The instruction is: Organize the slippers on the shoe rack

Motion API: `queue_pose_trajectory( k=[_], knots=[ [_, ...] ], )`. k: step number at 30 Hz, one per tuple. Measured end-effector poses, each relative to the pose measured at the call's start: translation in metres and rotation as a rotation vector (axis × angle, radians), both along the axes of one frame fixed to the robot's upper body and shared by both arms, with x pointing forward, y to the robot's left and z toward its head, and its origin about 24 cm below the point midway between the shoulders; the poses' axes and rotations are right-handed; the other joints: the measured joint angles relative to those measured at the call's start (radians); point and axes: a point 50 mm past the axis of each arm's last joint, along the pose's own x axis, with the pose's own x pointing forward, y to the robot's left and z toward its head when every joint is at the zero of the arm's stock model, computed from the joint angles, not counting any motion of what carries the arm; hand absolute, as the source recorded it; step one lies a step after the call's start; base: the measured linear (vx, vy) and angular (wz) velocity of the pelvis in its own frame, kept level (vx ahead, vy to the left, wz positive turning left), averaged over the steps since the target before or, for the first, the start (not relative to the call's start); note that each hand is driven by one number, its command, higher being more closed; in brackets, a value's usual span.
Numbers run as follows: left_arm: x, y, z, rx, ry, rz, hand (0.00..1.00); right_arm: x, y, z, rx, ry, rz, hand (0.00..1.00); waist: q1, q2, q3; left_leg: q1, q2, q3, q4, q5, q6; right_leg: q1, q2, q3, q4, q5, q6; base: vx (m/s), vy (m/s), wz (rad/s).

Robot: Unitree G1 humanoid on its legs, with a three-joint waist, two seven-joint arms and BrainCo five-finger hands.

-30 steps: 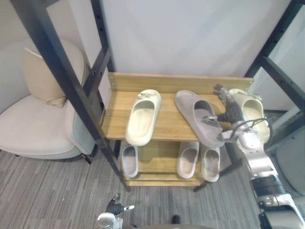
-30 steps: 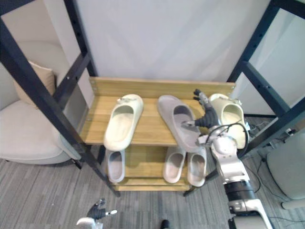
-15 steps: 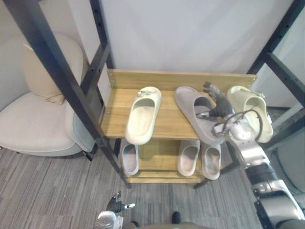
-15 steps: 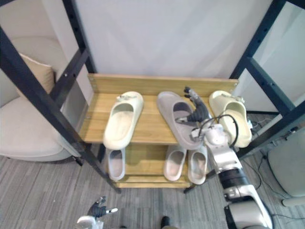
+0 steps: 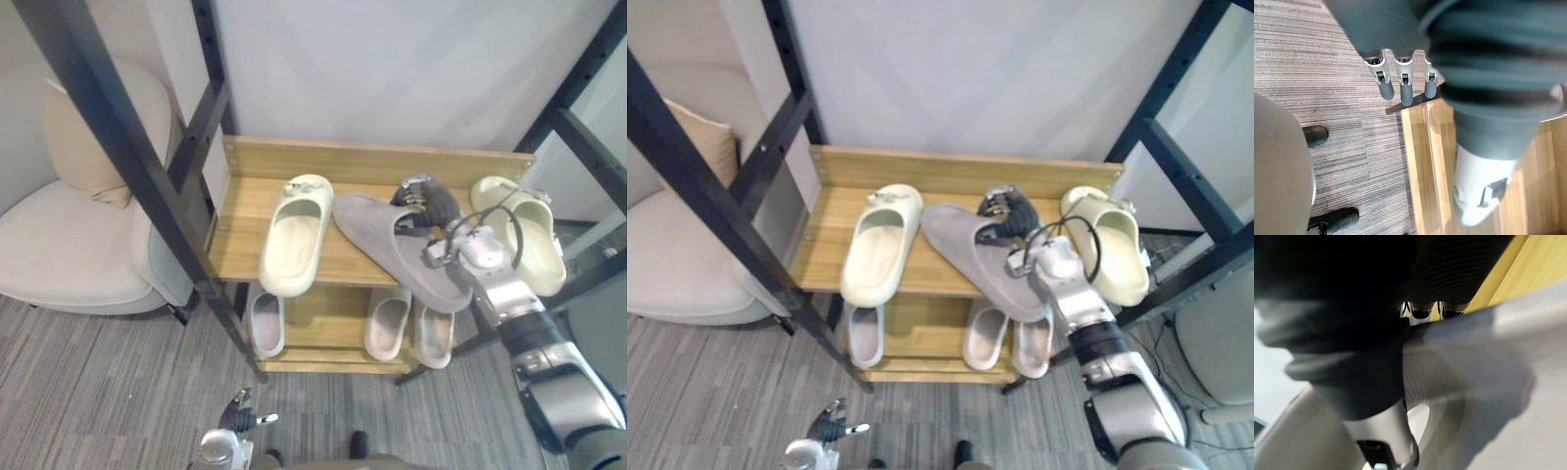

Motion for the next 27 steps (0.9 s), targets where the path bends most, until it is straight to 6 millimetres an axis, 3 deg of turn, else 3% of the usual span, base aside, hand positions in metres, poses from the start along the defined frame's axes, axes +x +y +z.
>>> queue_pose_trajectory(
  k=[7, 13, 21, 27],
  knots=[
    [0.000, 0.000, 0.000, 0.000, -0.001, 0.003, 0.00, -0.002, 0.001, 0.001, 0.021, -0.003, 0.006, 1.00, 0.000, -0.002, 0.001, 0.002, 0.001, 0.003, 0.000, 0.000, 0.000, 0.000, 0.001, 0.001, 0.000, 0.000, 0.000, 0.00, -0.004, 0.00],
    [0.000, 0.001, 0.000, -0.001, -0.001, 0.012, 0.00, -0.021, 0.007, -0.003, 0.065, -0.032, 0.043, 1.00, -0.001, -0.002, 0.001, 0.005, 0.003, 0.010, 0.000, -0.001, 0.000, 0.000, 0.001, 0.007, 0.000, 0.000, 0.000, -0.03, -0.025, -0.03],
    [-0.002, 0.002, -0.001, -0.004, 0.008, 0.032, 0.00, -0.057, 0.004, 0.035, 0.209, -0.250, 0.088, 1.00, -0.019, 0.000, 0.000, 0.007, 0.005, 0.016, 0.008, -0.003, -0.001, 0.003, 0.000, 0.013, 0.000, 0.000, 0.000, -0.04, -0.029, -0.02],
    [-0.005, 0.003, -0.003, -0.010, 0.018, 0.062, 0.00, -0.082, 0.006, 0.047, 0.304, -0.352, 0.156, 1.00, -0.028, 0.008, -0.005, 0.014, 0.007, 0.024, 0.013, -0.006, -0.001, 0.007, -0.001, 0.027, 0.001, 0.000, 0.000, -0.02, -0.013, -0.04]
  ],
)
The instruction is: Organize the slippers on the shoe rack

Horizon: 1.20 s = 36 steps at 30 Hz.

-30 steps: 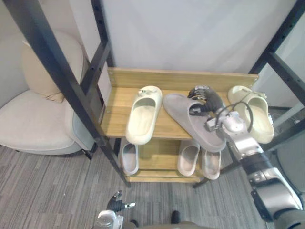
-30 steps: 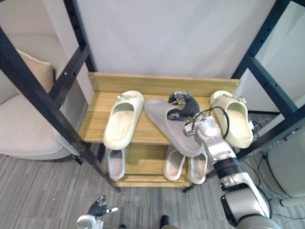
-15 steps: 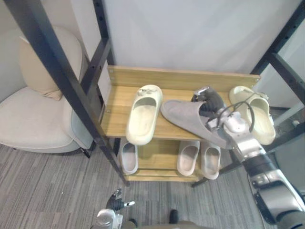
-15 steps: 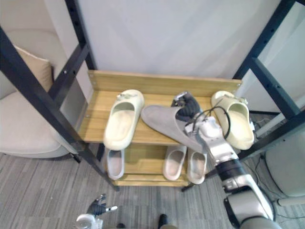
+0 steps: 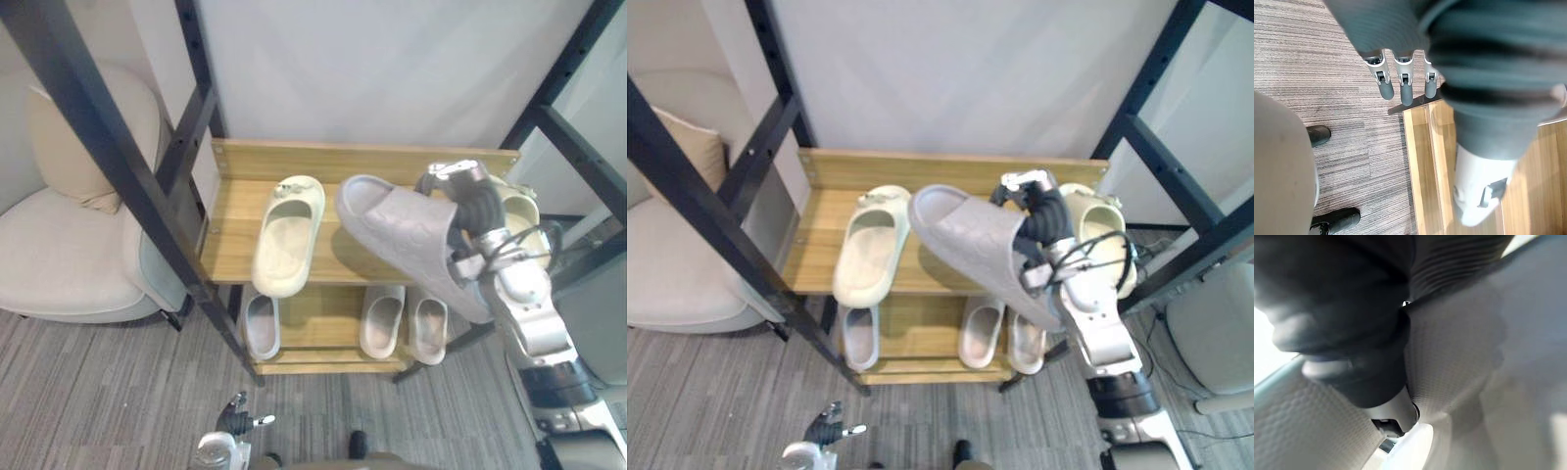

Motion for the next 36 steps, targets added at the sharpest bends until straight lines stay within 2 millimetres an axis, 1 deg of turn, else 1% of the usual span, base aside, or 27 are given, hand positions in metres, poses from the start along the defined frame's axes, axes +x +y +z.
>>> queue_pose_trajectory(
  k=[3, 4, 5, 7, 9, 12, 15, 18, 20, 21, 22, 24, 25, 27, 28, 29, 31, 32, 34, 36],
  knots=[
    [-0.001, -0.002, -0.001, -0.006, 0.005, -0.001, 0.00, -0.014, 0.006, -0.008, 0.008, 0.016, 0.059, 1.00, -0.001, 0.009, -0.007, 0.000, -0.001, 0.007, 0.000, 0.000, 0.000, -0.009, -0.001, 0.004, 0.012, 0.000, 0.000, -0.04, -0.016, -0.06],
    [-0.001, -0.002, -0.001, -0.006, 0.005, -0.001, 0.00, -0.015, 0.007, -0.009, 0.009, 0.018, 0.062, 1.00, 0.000, 0.010, -0.007, 0.000, -0.001, 0.008, 0.000, 0.000, 0.000, -0.009, -0.001, 0.005, 0.013, 0.000, 0.000, -0.04, -0.010, -0.07],
    [-0.002, -0.003, -0.001, -0.010, 0.009, -0.001, 0.00, -0.022, 0.010, -0.016, 0.021, 0.044, 0.099, 1.00, 0.000, 0.016, -0.012, 0.002, -0.002, 0.011, 0.000, 0.000, 0.000, -0.009, -0.003, 0.007, 0.013, 0.000, 0.000, -0.03, -0.010, -0.06],
    [-0.004, -0.004, -0.003, -0.012, 0.022, -0.003, 0.00, -0.029, 0.016, -0.026, 0.012, 0.083, 0.143, 1.00, -0.001, 0.018, -0.018, 0.003, -0.002, 0.014, 0.001, 0.000, 0.000, -0.009, -0.002, 0.009, 0.013, 0.000, 0.000, -0.03, -0.016, -0.04],
    [-0.005, -0.005, -0.003, -0.020, 0.025, -0.019, 0.00, -0.038, 0.025, -0.046, 0.000, 0.168, 0.199, 1.00, -0.001, 0.019, -0.030, 0.003, 0.000, 0.012, 0.002, 0.000, 0.000, -0.008, 0.000, 0.007, 0.011, 0.000, 0.000, -0.02, -0.018, 0.01],
    [-0.008, -0.006, -0.005, -0.023, 0.040, -0.026, 0.00, -0.052, 0.041, -0.076, -0.017, 0.305, 0.295, 1.00, -0.001, 0.028, -0.042, 0.004, 0.000, 0.008, 0.006, 0.000, 0.000, -0.003, -0.001, 0.003, 0.011, 0.000, 0.000, -0.03, -0.030, 0.04],
    [-0.008, -0.007, -0.005, -0.024, 0.037, -0.034, 0.00, -0.061, 0.049, -0.096, -0.063, 0.390, 0.330, 1.00, 0.000, 0.028, -0.044, 0.006, 0.000, -0.010, 0.022, -0.002, 0.000, 0.017, -0.003, -0.013, 0.009, 0.000, 0.000, -0.05, -0.029, 0.16],
    [-0.008, -0.009, -0.005, -0.032, 0.034, -0.054, 0.00, -0.063, 0.055, -0.122, -0.120, 0.501, 0.362, 1.00, 0.004, 0.029, -0.049, 0.009, 0.000, -0.019, 0.033, -0.002, -0.001, 0.030, -0.004, -0.022, 0.009, -0.001, 0.000, -0.08, -0.032, 0.10],
    [-0.008, -0.009, -0.005, -0.035, 0.035, -0.057, 0.00, -0.065, 0.059, -0.136, -0.140, 0.564, 0.379, 1.00, 0.006, 0.036, -0.046, 0.005, 0.001, -0.023, 0.040, -0.001, -0.001, 0.030, -0.005, -0.025, 0.020, -0.003, -0.001, -0.07, -0.021, 0.04],
    [-0.007, -0.009, -0.005, -0.035, 0.033, -0.058, 0.00, -0.066, 0.060, -0.139, -0.149, 0.578, 0.385, 1.00, 0.007, 0.042, -0.040, 0.000, 0.002, -0.024, 0.049, -0.002, -0.001, 0.023, -0.006, -0.026, 0.035, -0.009, -0.002, -0.13, -0.024, 0.10],
    [-0.003, -0.010, -0.004, -0.036, 0.022, -0.066, 0.00, -0.067, 0.062, -0.143, -0.181, 0.588, 0.387, 1.00, 0.008, 0.047, -0.017, -0.025, 0.006, -0.033, 0.096, -0.018, -0.001, -0.004, -0.010, -0.026, 0.103, -0.038, -0.003, -0.13, -0.017, 0.17],
    [0.008, -0.012, -0.001, -0.035, -0.002, -0.084, 0.00, -0.063, 0.064, -0.144, -0.230, 0.579, 0.388, 1.00, 0.011, 0.060, 0.027, -0.102, 0.014, -0.044, 0.217, -0.058, 0.001, -0.078, -0.019, -0.034, 0.236, -0.092, -0.007, -0.19, -0.014, 0.29],
    [0.017, -0.015, 0.002, -0.035, -0.023, -0.101, 0.00, -0.059, 0.065, -0.143, -0.255, 0.569, 0.393, 1.00, 0.012, 0.067, 0.063, -0.172, 0.015, -0.062, 0.304, -0.084, 0.004, -0.141, -0.030, -0.042, 0.333, -0.129, -0.011, -0.24, -0.019, 0.40],
    [0.031, -0.016, 0.007, -0.037, -0.063, -0.105, 0.00, -0.052, 0.065, -0.138, -0.305, 0.531, 0.371, 1.00, 0.013, 0.070, 0.112, -0.264, 0.013, -0.086, 0.405, -0.106, 0.006, -0.231, -0.047, -0.054, 0.445, -0.168, -0.013, -0.25, -0.020, 0.43],
    [0.042, -0.017, 0.011, -0.040, -0.092, -0.103, 0.00, -0.045, 0.064, -0.136, -0.325, 0.516, 0.350, 1.00, 0.017, 0.074, 0.143, -0.321, 0.013, -0.093, 0.459, -0.120, 0.005, -0.284, -0.056, -0.060, 0.499, -0.189, -0.016, -0.26, -0.018, 0.31],
    [0.050, -0.018, 0.014, -0.039, -0.111, -0.108, 0.00, -0.039, 0.063, -0.136, -0.354, 0.505, 0.322, 1.00, 0.021, 0.081, 0.166, -0.358, 0.013, -0.103, 0.495, -0.130, -0.002, -0.316, -0.059, -0.063, 0.533, -0.199, -0.018, -0.27, -0.023, 0.25],
    [0.058, -0.020, 0.018, -0.040, -0.136, -0.117, 0.00, -0.030, 0.060, -0.137, -0.382, 0.499, 0.273, 1.00, 0.025, 0.090, 0.185, -0.429, 0.013, -0.118, 0.545, -0.139, 0.001, -0.379, -0.072, -0.082, 0.581, -0.219, -0.023, -0.24, -0.028, 0.23],
    [0.065, -0.022, 0.021, -0.042, -0.159, -0.113, 0.00, -0.024, 0.060, -0.134, -0.382, 0.483, 0.250, 1.00, 0.025, 0.098, 0.206, -0.472, 0.015, -0.128, 0.575, -0.139, 0.000, -0.415, -0.073, -0.088, 0.607, -0.223, -0.028, -0.20, -0.029, 0.19],
    [0.073, -0.021, 0.026, -0.046, -0.189, -0.090, 0.00, -0.015, 0.061, -0.125, -0.363, 0.434, 0.199, 1.00, 0.025, 0.102, 0.229, -0.534, 0.018, -0.136, 0.611, -0.140, 0.000, -0.473, -0.076, -0.093, 0.644, -0.227, -0.034, -0.14, -0.027, 0.13],
    [0.086, -0.023, 0.033, -0.044, -0.234, -0.091, 0.00, 0.001, 0.058, -0.109, -0.298, 0.370, 0.109, 1.00, 0.023, 0.108, 0.257, -0.610, 0.025, -0.142, 0.657, -0.140, -0.002, -0.543, -0.085, -0.105, 0.692, -0.232, -0.042, -0.12, -0.036, 0.10]
  ],
)
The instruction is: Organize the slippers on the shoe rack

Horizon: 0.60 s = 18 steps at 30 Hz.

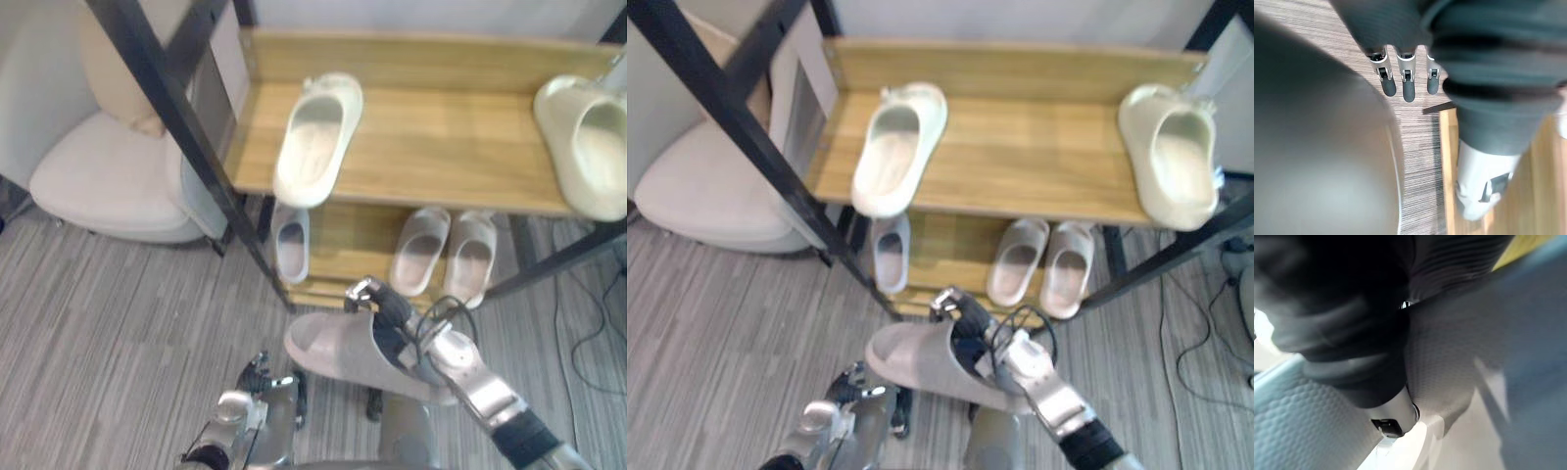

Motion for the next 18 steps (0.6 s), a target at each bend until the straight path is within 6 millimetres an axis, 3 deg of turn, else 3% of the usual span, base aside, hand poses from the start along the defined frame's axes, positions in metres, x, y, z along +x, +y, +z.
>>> queue_pose_trajectory(
  k=[6, 9, 12, 14, 18],
  knots=[
    [0.034, -0.001, 0.026, -0.026, -0.148, 0.063, 0.00, 0.038, -0.017, 0.054, 0.142, -0.237, -0.289, 1.00, 0.003, 0.004, 0.072, -0.192, 0.006, -0.025, 0.198, -0.041, -0.019, -0.191, -0.030, -0.005, 0.225, -0.072, -0.022, -0.10, -0.042, 0.09],
    [0.044, 0.004, 0.036, -0.053, -0.206, 0.144, 0.00, 0.044, -0.016, 0.072, 0.251, -0.301, -0.375, 1.00, 0.007, 0.000, 0.083, -0.279, 0.010, -0.029, 0.276, -0.066, -0.020, -0.280, -0.040, -0.004, 0.315, -0.108, -0.031, -0.09, -0.061, 0.06],
    [0.048, 0.002, 0.047, -0.111, -0.272, 0.212, 0.00, 0.049, -0.019, 0.089, 0.352, -0.352, -0.480, 1.00, 0.040, 0.010, 0.088, -0.354, 0.025, -0.032, 0.351, -0.092, -0.032, -0.360, -0.041, 0.002, 0.399, -0.144, -0.042, -0.05, -0.068, 0.00],
    [0.054, 0.006, 0.053, -0.111, -0.305, 0.257, 0.00, 0.052, -0.016, 0.103, 0.398, -0.396, -0.506, 1.00, 0.041, 0.006, 0.090, -0.407, 0.036, -0.047, 0.384, -0.096, -0.039, -0.401, -0.041, -0.013, 0.429, -0.157, -0.050, -0.05, -0.074, 0.13],
    [0.064, 0.009, 0.067, -0.118, -0.370, 0.294, 0.00, 0.056, -0.030, 0.126, 0.444, -0.483, -0.623, 1.00, 0.064, -0.008, 0.101, -0.473, 0.048, -0.057, 0.429, -0.103, -0.053, -0.464, -0.043, -0.022, 0.486, -0.178, -0.067, -0.03, -0.053, 0.06]
  ],
)
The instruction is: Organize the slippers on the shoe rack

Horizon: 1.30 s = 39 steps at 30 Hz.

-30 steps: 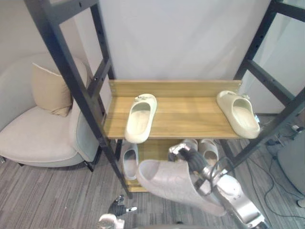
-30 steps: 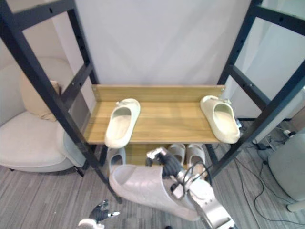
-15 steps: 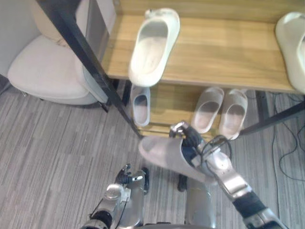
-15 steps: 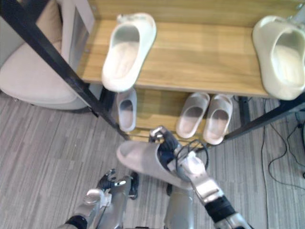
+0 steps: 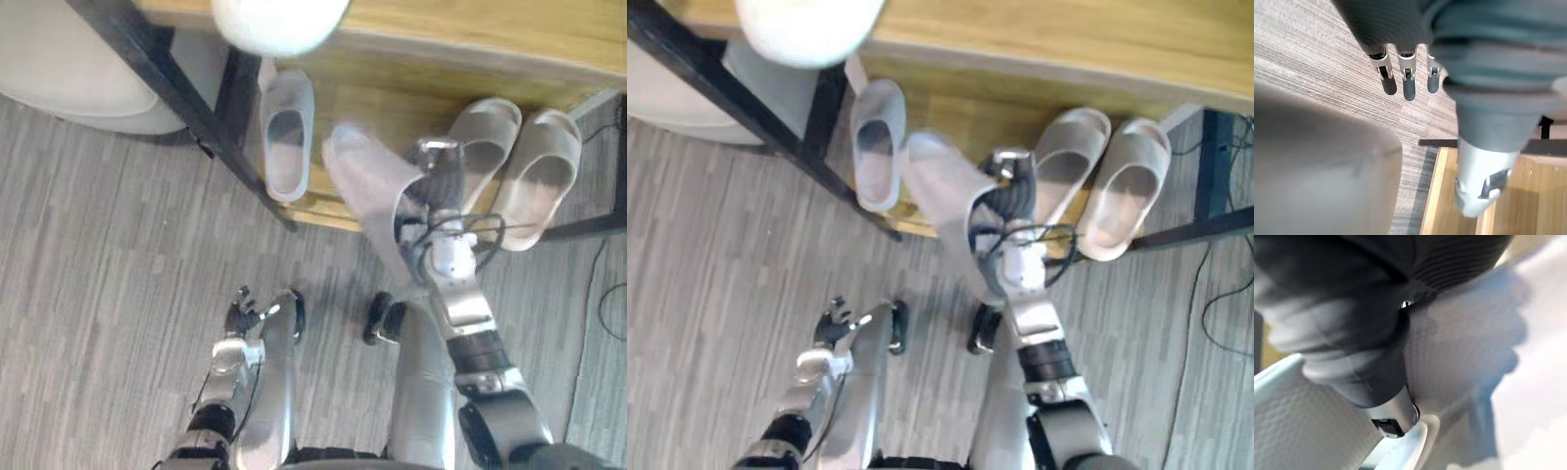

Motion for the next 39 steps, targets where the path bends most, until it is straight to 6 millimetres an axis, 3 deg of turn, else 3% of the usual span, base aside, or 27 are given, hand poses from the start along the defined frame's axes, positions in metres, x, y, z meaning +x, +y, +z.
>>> queue_pose_trajectory(
  k=[11, 19, 29, 30, 39],
  knots=[
    [0.007, -0.006, 0.012, -0.043, -0.064, 0.033, 0.00, 0.021, -0.025, 0.044, 0.135, -0.053, -0.236, 1.00, 0.037, -0.004, -0.005, -0.078, 0.003, -0.032, 0.016, 0.012, -0.027, -0.062, -0.008, -0.035, 0.038, -0.026, -0.024, 0.00, -0.022, 0.07],
    [0.011, -0.011, 0.018, -0.058, -0.095, 0.048, 0.00, 0.045, -0.021, 0.046, 0.181, 0.048, -0.237, 1.00, 0.061, -0.012, -0.037, -0.149, -0.003, -0.059, 0.021, 0.022, -0.045, -0.124, -0.015, -0.058, 0.058, -0.036, -0.030, 0.00, -0.008, 0.07],
    [0.017, -0.019, 0.024, -0.059, -0.119, 0.026, 0.00, 0.058, -0.016, 0.044, 0.204, 0.120, -0.218, 1.00, 0.087, -0.018, -0.065, -0.212, -0.012, -0.083, 0.032, 0.028, -0.055, -0.174, -0.022, -0.077, 0.077, -0.047, -0.045, -0.02, 0.004, 0.05],
    [0.018, -0.019, 0.025, -0.056, -0.119, 0.035, 0.00, 0.058, -0.015, 0.045, 0.209, 0.120, -0.217, 0.00, 0.088, -0.018, -0.065, -0.214, -0.015, -0.087, 0.032, 0.030, -0.059, -0.174, -0.026, -0.082, 0.081, -0.048, -0.046, -0.01, 0.002, 0.10],
    [0.018, -0.024, 0.024, -0.065, -0.111, 0.033, 0.00, 0.060, -0.011, 0.039, 0.320, 0.146, -0.229, 0.00, 0.095, -0.022, -0.086, -0.238, -0.034, -0.108, 0.017, 0.042, -0.074, -0.191, -0.043, -0.100, 0.092, -0.064, -0.051, -0.01, 0.006, 0.11]
  ],
)
